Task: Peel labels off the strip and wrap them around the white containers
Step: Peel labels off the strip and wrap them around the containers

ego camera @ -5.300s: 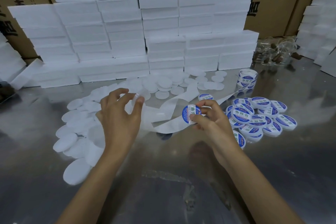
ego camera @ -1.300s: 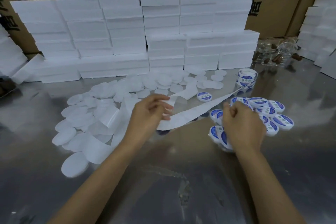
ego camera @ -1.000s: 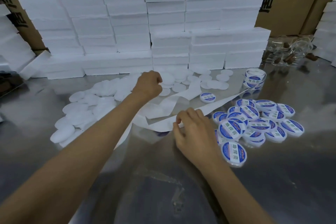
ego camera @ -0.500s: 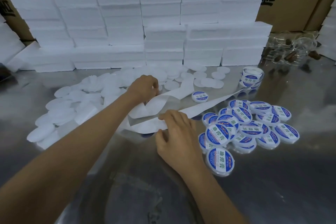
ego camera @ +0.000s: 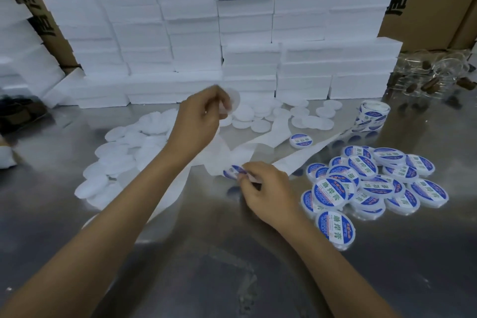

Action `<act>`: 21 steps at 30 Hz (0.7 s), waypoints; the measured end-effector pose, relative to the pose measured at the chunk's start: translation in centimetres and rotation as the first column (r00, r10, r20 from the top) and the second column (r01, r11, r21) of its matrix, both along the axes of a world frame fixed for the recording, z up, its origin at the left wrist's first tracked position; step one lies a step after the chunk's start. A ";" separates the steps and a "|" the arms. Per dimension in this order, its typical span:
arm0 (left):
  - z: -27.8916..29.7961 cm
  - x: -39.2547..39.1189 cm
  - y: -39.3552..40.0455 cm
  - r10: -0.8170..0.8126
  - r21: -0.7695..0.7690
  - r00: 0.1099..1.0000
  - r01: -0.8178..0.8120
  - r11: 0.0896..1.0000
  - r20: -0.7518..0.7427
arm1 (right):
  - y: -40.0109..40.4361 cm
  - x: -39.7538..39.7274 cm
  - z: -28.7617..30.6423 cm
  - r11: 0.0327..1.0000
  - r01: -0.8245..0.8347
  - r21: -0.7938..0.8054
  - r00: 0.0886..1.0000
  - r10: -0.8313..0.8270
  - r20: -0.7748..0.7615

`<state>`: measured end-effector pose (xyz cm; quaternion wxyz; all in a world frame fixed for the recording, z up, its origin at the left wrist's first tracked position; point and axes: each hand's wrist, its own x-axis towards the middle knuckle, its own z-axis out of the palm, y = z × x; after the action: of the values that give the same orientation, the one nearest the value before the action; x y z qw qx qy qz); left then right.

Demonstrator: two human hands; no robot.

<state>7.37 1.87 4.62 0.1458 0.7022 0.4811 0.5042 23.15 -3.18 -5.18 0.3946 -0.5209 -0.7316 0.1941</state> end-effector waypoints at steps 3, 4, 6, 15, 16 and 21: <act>-1.2 -0.8 -2.1 -0.027 -0.068 1.000 0.026 0.997 -0.010 | -0.4 0.6 1.3 0.984 -0.061 -0.170 0.974 0.021 -0.226; -1.7 -1.1 -2.7 -0.043 -0.082 0.998 0.040 0.996 -0.041 | -0.7 0.8 1.9 0.980 -0.073 -0.187 0.965 0.022 -0.261; -2.6 -1.6 -3.7 -0.133 -0.096 0.984 0.123 0.988 -0.115 | -1.3 1.1 2.9 0.970 -0.110 -0.218 0.939 0.029 -0.343; -6.0 -2.3 -4.8 -0.220 -0.035 0.934 0.220 0.975 -0.282 | -2.8 1.0 4.4 0.947 -0.240 -0.215 0.849 0.097 -0.520; -6.1 -2.4 -4.8 -0.210 -0.036 0.934 0.208 0.977 -0.289 | -2.9 0.8 4.3 0.963 -0.201 -0.179 0.864 0.088 -0.495; -6.4 -2.2 -5.0 -0.245 -0.079 0.932 0.232 0.970 -0.268 | -2.7 0.5 3.7 0.998 -0.054 -0.031 0.913 0.037 -0.407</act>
<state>5.13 -3.10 -1.76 0.1537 0.8150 0.4196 0.3689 23.64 -5.90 -1.49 0.5223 -0.4603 -0.6416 0.3221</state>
